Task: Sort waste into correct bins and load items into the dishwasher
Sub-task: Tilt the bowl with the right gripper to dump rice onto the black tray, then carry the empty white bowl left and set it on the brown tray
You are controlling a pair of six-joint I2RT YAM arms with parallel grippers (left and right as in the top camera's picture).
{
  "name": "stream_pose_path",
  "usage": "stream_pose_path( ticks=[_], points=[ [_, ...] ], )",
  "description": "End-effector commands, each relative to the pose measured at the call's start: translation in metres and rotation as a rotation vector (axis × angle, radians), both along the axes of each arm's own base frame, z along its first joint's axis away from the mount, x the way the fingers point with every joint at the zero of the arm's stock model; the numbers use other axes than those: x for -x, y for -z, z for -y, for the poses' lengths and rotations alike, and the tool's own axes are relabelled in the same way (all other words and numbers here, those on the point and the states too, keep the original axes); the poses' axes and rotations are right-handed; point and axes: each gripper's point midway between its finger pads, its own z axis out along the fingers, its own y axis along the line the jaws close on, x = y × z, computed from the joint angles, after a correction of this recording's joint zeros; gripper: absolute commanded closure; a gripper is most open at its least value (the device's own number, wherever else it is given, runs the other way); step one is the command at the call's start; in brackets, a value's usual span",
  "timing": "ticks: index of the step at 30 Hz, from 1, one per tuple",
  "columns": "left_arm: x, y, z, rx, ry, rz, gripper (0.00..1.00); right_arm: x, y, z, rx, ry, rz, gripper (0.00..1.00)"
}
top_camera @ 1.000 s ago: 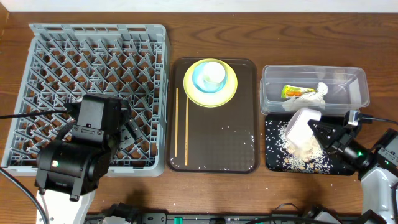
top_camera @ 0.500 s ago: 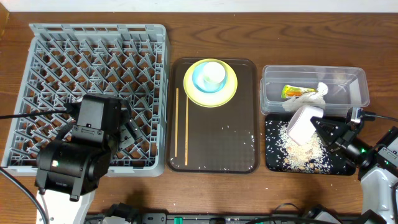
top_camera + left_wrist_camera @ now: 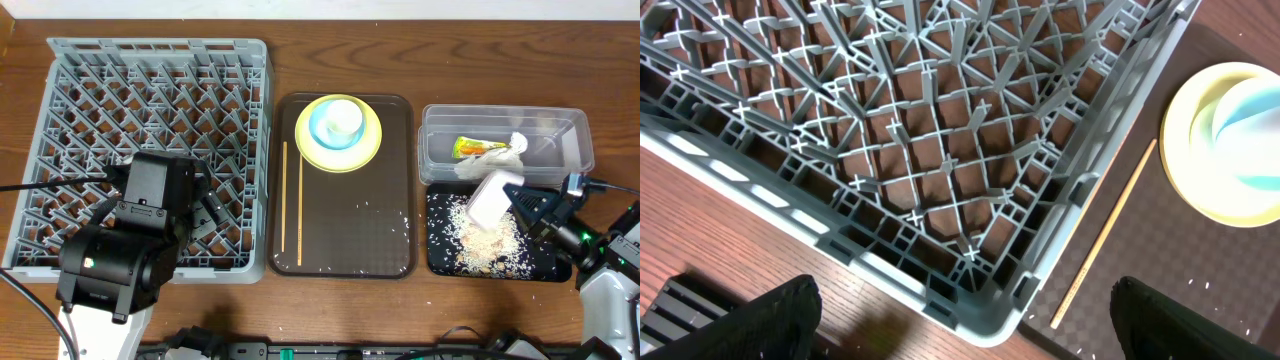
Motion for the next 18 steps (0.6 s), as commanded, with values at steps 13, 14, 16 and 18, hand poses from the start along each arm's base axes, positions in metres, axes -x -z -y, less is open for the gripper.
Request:
stream_pose_path(
  ticks=[13, 14, 16, 18],
  points=[
    [0.0, -0.002, -0.003, -0.009, -0.006, 0.006, 0.06, -0.037, -0.103, -0.086, 0.184, -0.161, 0.184, 0.98],
    [0.0, -0.002, -0.003, -0.009, -0.006, 0.006, 0.07, -0.039, -0.104, -0.097, 0.21, -0.168, 0.194, 0.98],
    [0.0, -0.002, -0.003, -0.01, -0.006, 0.006, 0.07, -0.043, -0.095, -0.125, 0.289, -0.175, 0.181, 0.99],
    [0.0, -0.002, -0.003, -0.009, -0.006, 0.006, 0.06, -0.04, -0.072, -0.154, 0.426, -0.186, 0.16, 0.98]
  ],
)
